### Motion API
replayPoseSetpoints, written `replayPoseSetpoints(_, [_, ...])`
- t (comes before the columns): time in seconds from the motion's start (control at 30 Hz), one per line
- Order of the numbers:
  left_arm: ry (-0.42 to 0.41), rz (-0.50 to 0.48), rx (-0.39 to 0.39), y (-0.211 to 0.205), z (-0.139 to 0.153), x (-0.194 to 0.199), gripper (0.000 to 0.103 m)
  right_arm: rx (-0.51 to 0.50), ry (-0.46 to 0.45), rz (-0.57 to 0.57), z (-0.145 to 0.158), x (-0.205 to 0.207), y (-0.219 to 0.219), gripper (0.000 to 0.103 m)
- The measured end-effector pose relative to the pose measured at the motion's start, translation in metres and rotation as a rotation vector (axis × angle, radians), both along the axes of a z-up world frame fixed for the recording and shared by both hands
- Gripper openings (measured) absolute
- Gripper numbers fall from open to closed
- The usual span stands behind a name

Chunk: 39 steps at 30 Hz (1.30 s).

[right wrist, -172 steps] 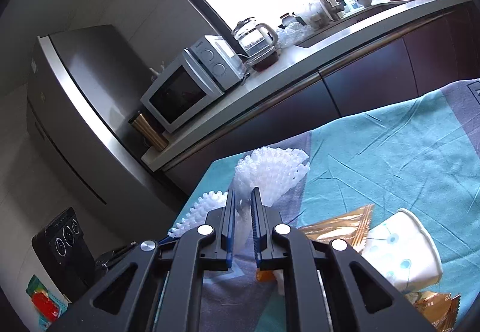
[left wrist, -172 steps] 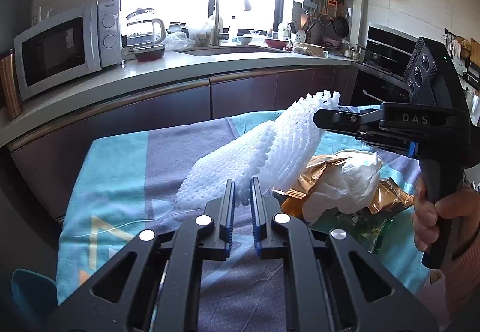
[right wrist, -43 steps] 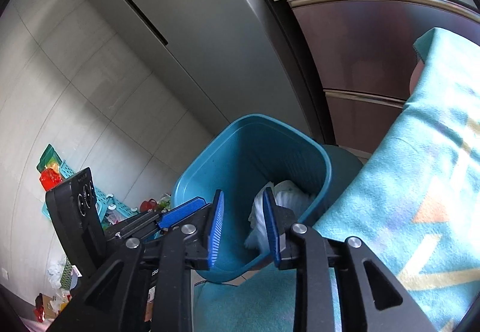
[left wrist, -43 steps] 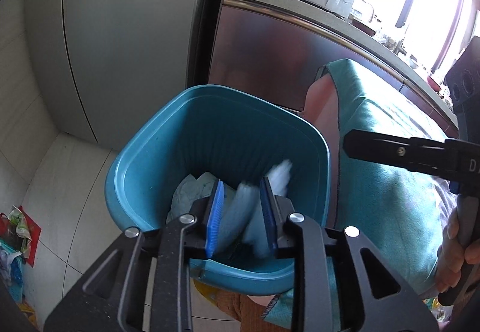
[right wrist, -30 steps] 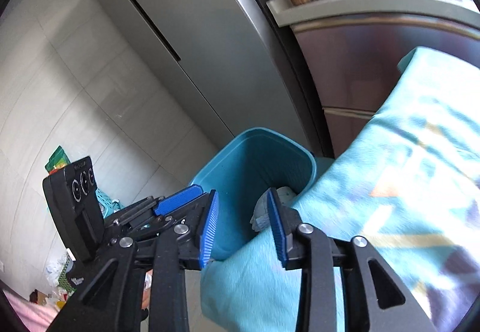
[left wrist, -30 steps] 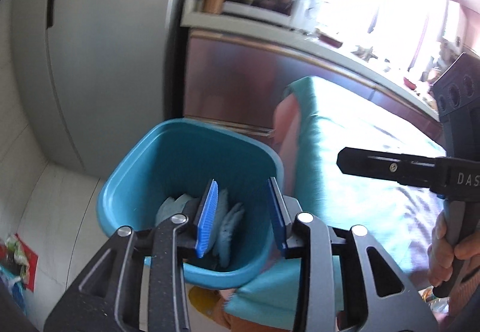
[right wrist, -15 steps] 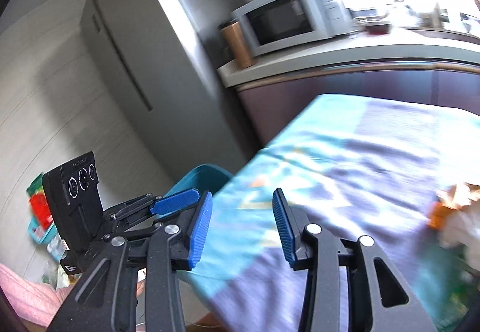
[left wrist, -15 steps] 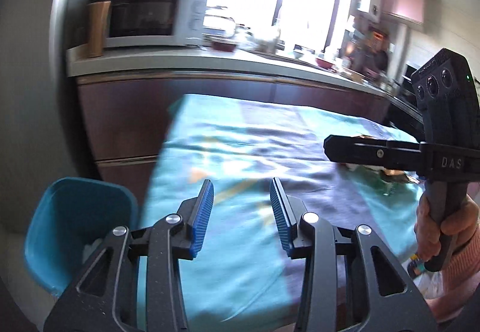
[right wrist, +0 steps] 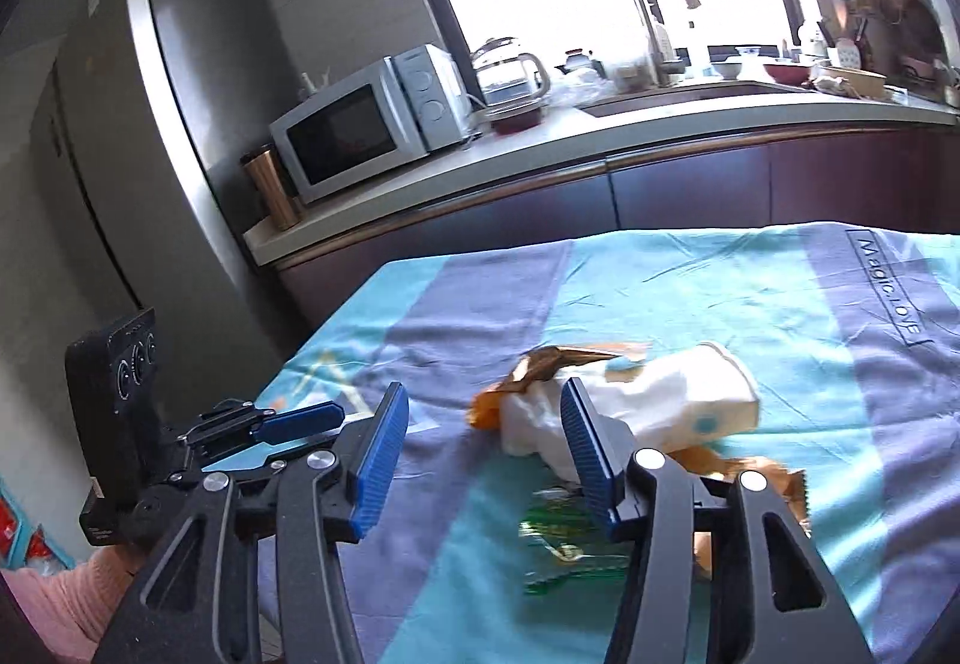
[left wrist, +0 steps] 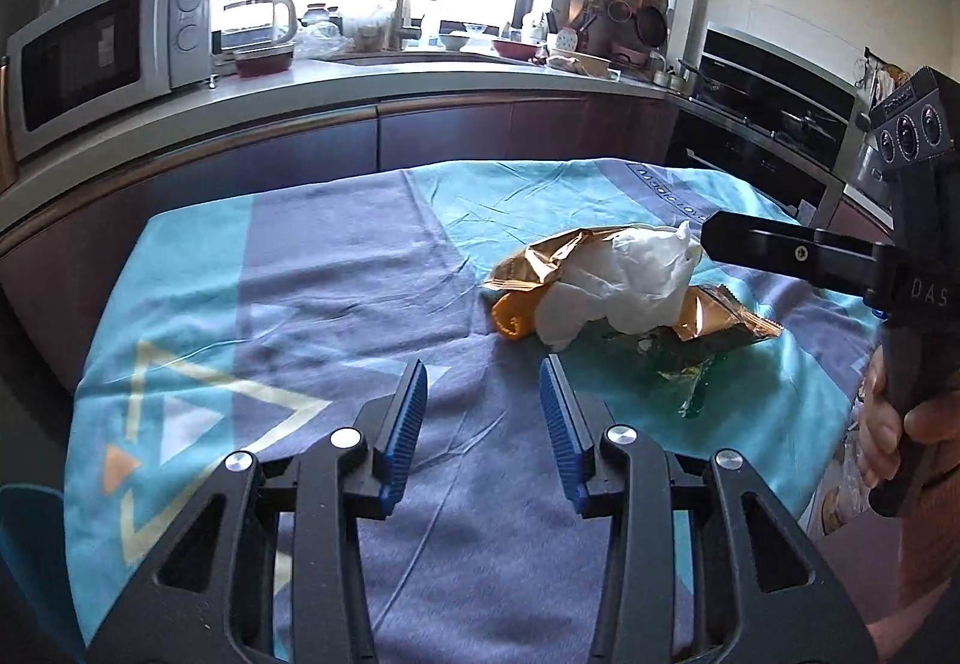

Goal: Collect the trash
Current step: 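Move both open tools back over the table trash, then grasp the orange peel with the left tool while the right tool grasps the white tissue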

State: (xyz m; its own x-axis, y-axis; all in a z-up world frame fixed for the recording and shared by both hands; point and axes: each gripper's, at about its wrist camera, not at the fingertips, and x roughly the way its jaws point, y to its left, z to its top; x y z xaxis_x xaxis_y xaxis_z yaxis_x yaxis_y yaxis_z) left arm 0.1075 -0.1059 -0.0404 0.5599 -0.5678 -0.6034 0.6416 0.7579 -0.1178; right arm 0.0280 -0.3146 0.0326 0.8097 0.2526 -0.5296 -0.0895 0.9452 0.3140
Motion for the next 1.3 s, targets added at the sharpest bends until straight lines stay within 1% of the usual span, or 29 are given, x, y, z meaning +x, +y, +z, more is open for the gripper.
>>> replayPoseSetpoints(0.1, [0.026,-0.028,0.005,-0.016,-0.004,0.011,0.039,-0.018,0.006,-0.06,-0.007,0.007,-0.016,0.055])
replayPoseSetpoints(0.23, [0.057,-0.045,0.021,-0.034,-0.008,0.025,0.039,-0.024,0.031,-0.092,-0.018,0.014,-0.034,0.061])
replayPoseSetpoints(0.33, [0.098,-0.06,0.029,-0.044,-0.016,0.036,0.044,-0.021,0.046,-0.097,-0.024,0.023,-0.037,0.061])
replayPoseSetpoints(0.37, [0.111,-0.071,0.035,-0.047,-0.019,0.039,0.047,-0.024,0.051,-0.1,-0.027,0.025,-0.038,0.061])
replayPoseSetpoints(0.47, [0.145,-0.075,0.042,-0.055,-0.027,0.049,0.047,-0.02,0.066,-0.095,-0.034,0.032,-0.037,0.062])
replayPoseSetpoints(0.53, [0.17,-0.077,0.03,-0.057,-0.029,0.057,0.047,-0.018,0.071,-0.09,-0.037,0.035,-0.036,0.062])
replayPoseSetpoints(0.63, [0.217,-0.083,-0.002,-0.057,-0.033,0.069,0.044,-0.01,0.073,-0.082,-0.038,0.037,-0.035,0.061])
replayPoseSetpoints(0.67, [0.232,-0.082,-0.012,-0.057,-0.034,0.073,0.043,-0.012,0.071,-0.082,-0.039,0.037,-0.035,0.059])
replayPoseSetpoints(0.7, [0.246,-0.081,-0.021,-0.057,-0.035,0.076,0.038,-0.011,0.072,-0.079,-0.039,0.037,-0.035,0.056])
replayPoseSetpoints(0.73, [0.259,-0.083,-0.028,-0.057,-0.036,0.079,0.034,-0.007,0.074,-0.075,-0.039,0.037,-0.035,0.05])
replayPoseSetpoints(0.77, [0.27,-0.087,-0.033,-0.057,-0.038,0.082,0.027,-0.006,0.075,-0.073,-0.039,0.037,-0.036,0.045])
replayPoseSetpoints(0.8, [0.276,-0.087,-0.035,-0.057,-0.039,0.083,0.021,-0.006,0.076,-0.072,-0.039,0.036,-0.036,0.044])
replayPoseSetpoints(0.87, [0.276,-0.09,-0.033,-0.057,-0.04,0.082,0.016,0.0,0.079,-0.067,-0.04,0.035,-0.037,0.035])
replayPoseSetpoints(0.9, [0.277,-0.09,-0.034,-0.057,-0.04,0.081,0.015,0.001,0.079,-0.064,-0.04,0.034,-0.037,0.032])
replayPoseSetpoints(1.07, [0.252,-0.076,-0.041,-0.053,-0.035,0.074,0.011,0.03,0.079,-0.041,-0.04,0.031,-0.037,0.012])
replayPoseSetpoints(1.17, [0.228,-0.073,-0.048,-0.047,-0.027,0.065,0.01,0.043,0.066,-0.025,-0.036,0.027,-0.036,0.008])
replayPoseSetpoints(1.3, [0.193,-0.056,-0.058,-0.033,-0.016,0.054,0.01,0.066,0.045,0.005,-0.028,0.023,-0.032,0.006])
